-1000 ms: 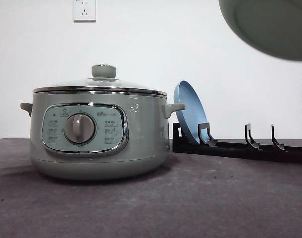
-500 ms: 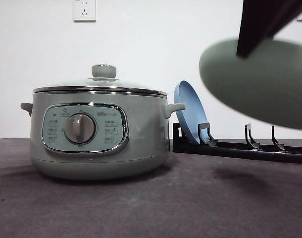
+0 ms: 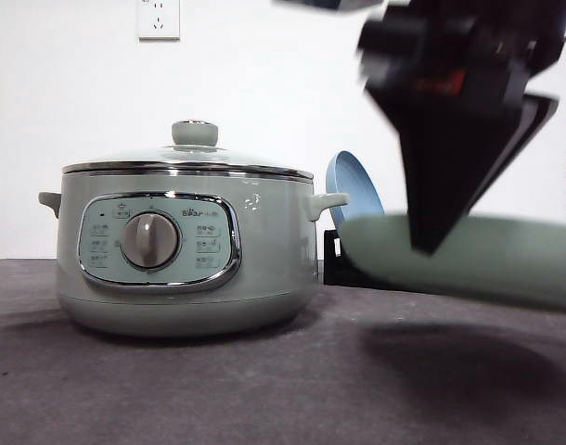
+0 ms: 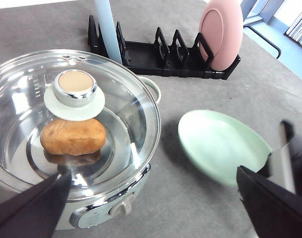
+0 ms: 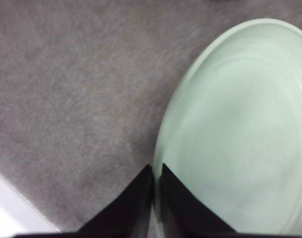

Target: Transfer potato from steamer to green plate

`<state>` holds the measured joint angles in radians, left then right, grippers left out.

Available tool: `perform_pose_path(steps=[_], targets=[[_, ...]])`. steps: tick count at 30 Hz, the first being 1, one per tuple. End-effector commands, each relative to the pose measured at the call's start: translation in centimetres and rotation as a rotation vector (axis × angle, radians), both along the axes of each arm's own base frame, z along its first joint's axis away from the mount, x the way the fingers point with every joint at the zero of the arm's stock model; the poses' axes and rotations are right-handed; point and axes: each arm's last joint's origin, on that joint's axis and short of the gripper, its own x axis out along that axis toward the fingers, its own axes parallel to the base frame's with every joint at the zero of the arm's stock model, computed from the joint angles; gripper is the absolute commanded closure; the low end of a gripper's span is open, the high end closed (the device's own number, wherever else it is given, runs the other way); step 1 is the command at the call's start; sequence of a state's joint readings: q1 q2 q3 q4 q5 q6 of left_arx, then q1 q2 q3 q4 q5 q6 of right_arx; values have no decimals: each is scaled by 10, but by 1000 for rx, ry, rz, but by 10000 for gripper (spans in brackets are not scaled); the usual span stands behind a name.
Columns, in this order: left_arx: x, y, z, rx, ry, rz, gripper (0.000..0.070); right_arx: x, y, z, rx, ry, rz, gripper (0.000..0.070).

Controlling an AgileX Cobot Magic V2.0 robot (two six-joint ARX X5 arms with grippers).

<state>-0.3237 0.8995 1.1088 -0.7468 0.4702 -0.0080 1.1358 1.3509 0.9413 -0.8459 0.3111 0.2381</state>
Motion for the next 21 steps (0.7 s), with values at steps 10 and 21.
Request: perform_pose_path(steps=[10,21], targets=[[1,-1,5,6,-25,-14,25,-2,25,-36,-116,1,0,694],[1,-1,5,6,-26,-15,25,-3,29,-46,-130,11,0,694]])
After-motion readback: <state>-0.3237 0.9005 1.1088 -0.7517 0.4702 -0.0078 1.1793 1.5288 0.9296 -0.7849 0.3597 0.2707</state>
